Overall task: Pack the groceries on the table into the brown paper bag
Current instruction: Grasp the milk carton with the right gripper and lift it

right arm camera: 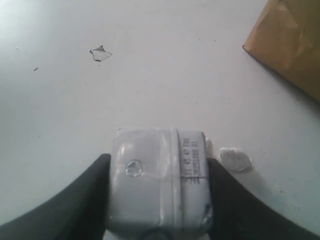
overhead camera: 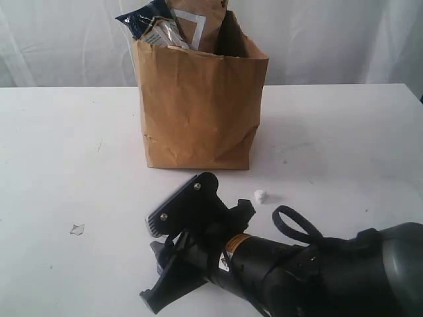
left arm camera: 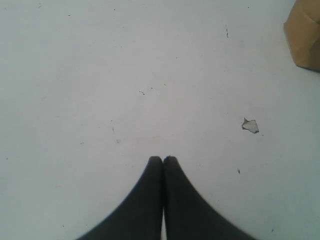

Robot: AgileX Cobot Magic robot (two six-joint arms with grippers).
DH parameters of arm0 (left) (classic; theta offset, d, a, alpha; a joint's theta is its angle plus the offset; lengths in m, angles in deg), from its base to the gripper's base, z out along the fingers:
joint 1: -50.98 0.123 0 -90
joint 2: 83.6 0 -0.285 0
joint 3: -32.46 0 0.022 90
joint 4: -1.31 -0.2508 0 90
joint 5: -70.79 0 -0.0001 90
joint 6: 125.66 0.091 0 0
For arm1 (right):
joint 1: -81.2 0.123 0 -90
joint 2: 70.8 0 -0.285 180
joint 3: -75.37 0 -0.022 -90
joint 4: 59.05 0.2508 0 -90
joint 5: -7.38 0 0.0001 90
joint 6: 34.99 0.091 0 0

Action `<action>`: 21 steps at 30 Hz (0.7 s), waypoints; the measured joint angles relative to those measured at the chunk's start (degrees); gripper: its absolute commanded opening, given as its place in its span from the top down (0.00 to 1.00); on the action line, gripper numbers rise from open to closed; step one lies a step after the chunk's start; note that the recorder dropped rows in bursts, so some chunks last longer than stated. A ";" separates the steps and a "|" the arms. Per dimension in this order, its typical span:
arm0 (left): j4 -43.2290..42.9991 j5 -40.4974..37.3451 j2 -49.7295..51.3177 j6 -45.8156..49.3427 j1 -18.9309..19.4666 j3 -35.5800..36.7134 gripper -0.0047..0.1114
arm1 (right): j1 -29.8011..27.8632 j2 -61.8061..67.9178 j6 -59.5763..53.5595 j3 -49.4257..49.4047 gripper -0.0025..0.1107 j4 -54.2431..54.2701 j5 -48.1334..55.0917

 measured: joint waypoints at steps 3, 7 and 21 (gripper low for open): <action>0.00 0.00 0.00 0.00 0.00 0.00 0.96 | 0.00 0.00 0.00 0.00 0.69 0.00 -0.01; 0.00 0.00 0.00 0.00 0.00 0.00 0.96 | 0.00 -0.71 0.00 0.00 0.72 0.00 0.87; 0.00 0.00 0.00 0.00 0.00 0.00 0.96 | 0.00 -6.18 0.00 0.00 0.72 0.00 3.27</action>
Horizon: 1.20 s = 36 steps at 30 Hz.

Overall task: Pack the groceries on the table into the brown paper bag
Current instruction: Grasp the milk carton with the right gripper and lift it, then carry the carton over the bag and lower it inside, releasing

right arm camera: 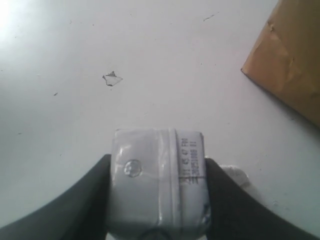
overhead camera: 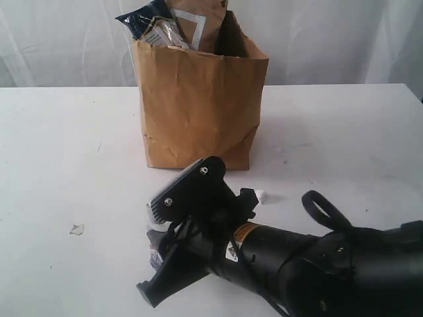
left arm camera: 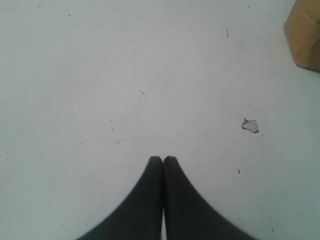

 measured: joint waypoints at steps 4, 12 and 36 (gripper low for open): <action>0.00 0.00 0.00 0.00 0.00 0.00 0.96 | 0.00 -2.10 0.00 0.00 0.72 0.00 0.16; 0.00 0.00 0.00 0.00 0.00 0.00 0.96 | 0.00 -4.40 0.00 0.00 0.72 -0.29 0.28; 0.00 0.00 0.00 0.00 0.00 0.00 0.96 | -0.34 -17.87 -14.09 15.84 0.72 -1.56 -14.26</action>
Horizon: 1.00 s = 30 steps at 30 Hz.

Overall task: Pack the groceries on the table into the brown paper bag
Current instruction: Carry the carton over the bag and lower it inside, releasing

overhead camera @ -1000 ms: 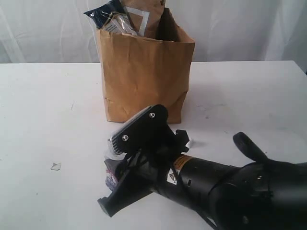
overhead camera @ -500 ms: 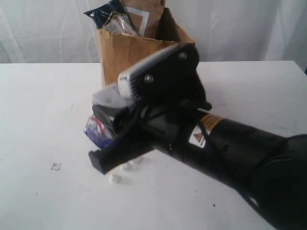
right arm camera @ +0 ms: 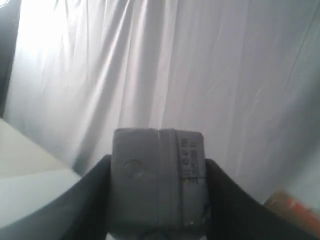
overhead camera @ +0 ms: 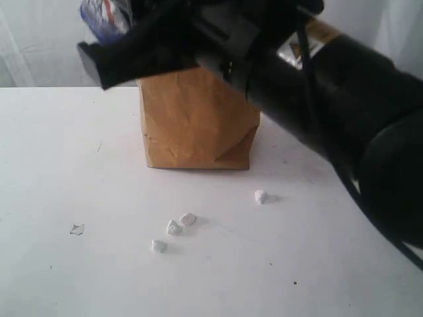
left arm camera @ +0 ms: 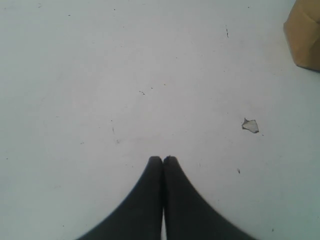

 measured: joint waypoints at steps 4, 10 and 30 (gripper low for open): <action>0.00 0.00 0.00 0.00 0.00 0.00 0.96 | -2.48 1.49 -9.20 4.15 0.72 3.58 -3.52; 0.00 0.00 0.00 0.00 0.00 0.00 0.96 | -8.71 7.62 -14.57 8.58 0.72 7.27 -5.26; 0.00 0.00 0.00 0.00 0.00 0.00 0.96 | -22.65 22.53 -15.86 13.79 0.72 7.78 9.72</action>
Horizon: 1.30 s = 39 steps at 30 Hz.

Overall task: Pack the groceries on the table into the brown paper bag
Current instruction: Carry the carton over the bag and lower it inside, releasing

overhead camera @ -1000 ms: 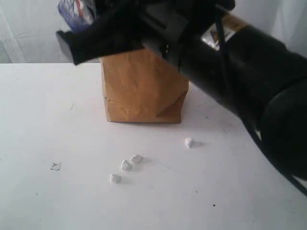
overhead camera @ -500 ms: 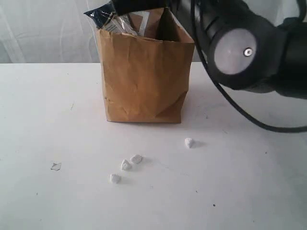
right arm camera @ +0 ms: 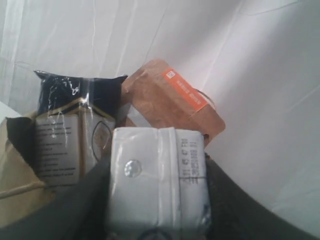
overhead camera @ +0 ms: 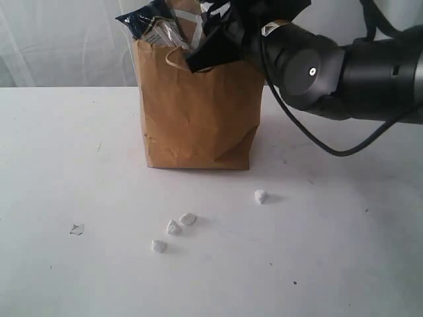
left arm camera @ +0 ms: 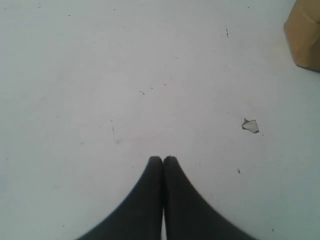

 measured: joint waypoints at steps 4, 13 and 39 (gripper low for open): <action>0.00 0.00 0.00 0.00 0.00 0.00 0.96 | -0.12 0.78 0.00 0.00 0.71 -0.37 0.65; 0.00 0.00 0.00 0.00 0.00 0.00 0.96 | -0.21 1.04 -0.86 0.00 0.49 -0.37 0.99; 0.00 0.00 0.00 0.00 0.00 0.00 0.96 | 0.39 -8.96 -6.04 -0.20 0.84 8.61 2.03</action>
